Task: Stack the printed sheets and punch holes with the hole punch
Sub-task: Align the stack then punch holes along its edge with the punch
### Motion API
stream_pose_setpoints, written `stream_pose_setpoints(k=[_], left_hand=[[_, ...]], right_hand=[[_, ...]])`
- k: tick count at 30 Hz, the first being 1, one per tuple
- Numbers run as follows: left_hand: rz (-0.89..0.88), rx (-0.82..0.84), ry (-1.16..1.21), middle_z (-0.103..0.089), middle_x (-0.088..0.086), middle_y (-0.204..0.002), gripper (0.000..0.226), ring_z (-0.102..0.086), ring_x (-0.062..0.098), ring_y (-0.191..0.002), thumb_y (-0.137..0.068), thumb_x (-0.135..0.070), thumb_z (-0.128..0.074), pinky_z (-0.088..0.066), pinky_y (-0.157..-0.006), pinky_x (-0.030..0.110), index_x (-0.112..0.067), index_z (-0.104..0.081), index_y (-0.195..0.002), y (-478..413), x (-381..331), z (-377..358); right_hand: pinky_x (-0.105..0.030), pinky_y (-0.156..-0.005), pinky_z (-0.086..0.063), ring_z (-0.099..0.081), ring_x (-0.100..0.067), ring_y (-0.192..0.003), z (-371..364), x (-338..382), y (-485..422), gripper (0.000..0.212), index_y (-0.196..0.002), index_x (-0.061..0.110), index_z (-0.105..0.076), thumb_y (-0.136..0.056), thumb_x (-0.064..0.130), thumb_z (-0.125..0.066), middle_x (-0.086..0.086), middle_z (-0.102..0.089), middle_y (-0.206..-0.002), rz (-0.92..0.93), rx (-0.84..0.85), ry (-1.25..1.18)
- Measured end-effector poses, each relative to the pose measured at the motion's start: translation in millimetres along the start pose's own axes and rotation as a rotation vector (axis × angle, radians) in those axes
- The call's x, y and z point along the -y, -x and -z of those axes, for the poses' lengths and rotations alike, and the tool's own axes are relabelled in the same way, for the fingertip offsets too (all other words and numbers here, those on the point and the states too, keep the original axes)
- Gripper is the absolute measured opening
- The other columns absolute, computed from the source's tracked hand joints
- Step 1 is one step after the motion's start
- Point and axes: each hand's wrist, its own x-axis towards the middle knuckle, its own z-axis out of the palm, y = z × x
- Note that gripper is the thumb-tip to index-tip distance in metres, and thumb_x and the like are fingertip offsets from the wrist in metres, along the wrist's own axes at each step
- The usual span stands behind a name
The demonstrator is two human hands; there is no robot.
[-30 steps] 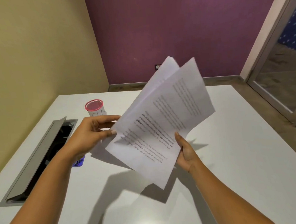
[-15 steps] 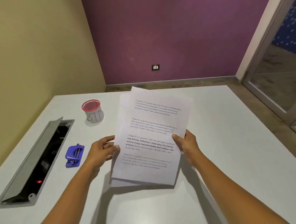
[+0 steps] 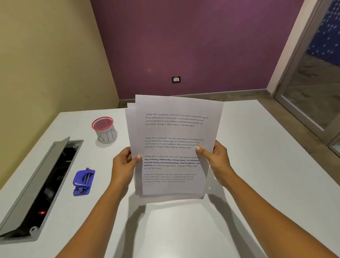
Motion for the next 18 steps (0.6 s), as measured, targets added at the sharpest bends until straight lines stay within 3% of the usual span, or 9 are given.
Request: stream_pose_setpoints(k=[3,7,13,18], left_hand=[[-0.013,0.001,0.037,-0.068,-0.010,-0.092,0.031,-0.067,-0.008,-0.075,-0.085,0.007,-0.053,-0.050,-0.063,0.006,-0.022,-0.061,-0.091,0,3,-5],[-0.007,0.011,0.053,-0.066,-0.009,-0.098,0.031,-0.066,-0.008,-0.079,-0.084,0.007,-0.056,-0.051,-0.066,0.007,-0.020,-0.059,-0.098,6,15,-8],[-0.006,-0.038,0.069,-0.066,-0.011,-0.094,0.025,-0.065,-0.011,-0.073,-0.087,0.004,-0.053,-0.049,-0.062,0.005,-0.017,-0.060,-0.098,10,24,-16],[-0.080,-0.054,0.060,-0.066,-0.012,-0.090,0.033,-0.064,-0.010,-0.072,-0.087,0.005,-0.052,-0.047,-0.061,0.004,-0.027,-0.062,-0.087,2,12,-18]], right_hand=[[-0.014,-0.066,-0.055,-0.069,-0.002,-0.083,1,1,0,0.028,-0.104,0.021,-0.061,-0.081,0.007,-0.068,0.008,-0.069,-0.100,0.017,-0.009,0.007],[-0.016,-0.066,-0.055,-0.070,-0.002,-0.082,4,-6,4,0.030,-0.099,0.027,-0.060,-0.079,0.005,-0.069,0.008,-0.069,-0.099,0.004,0.014,0.006],[-0.014,-0.063,-0.054,-0.069,0.000,-0.080,1,-10,6,0.026,-0.098,0.027,-0.060,-0.082,0.007,-0.066,0.009,-0.069,-0.098,-0.001,0.015,0.020],[-0.011,-0.058,-0.052,-0.066,-0.002,-0.079,-6,1,1,0.025,-0.098,0.030,-0.058,-0.085,0.009,-0.064,0.011,-0.067,-0.095,0.039,-0.029,0.033]])
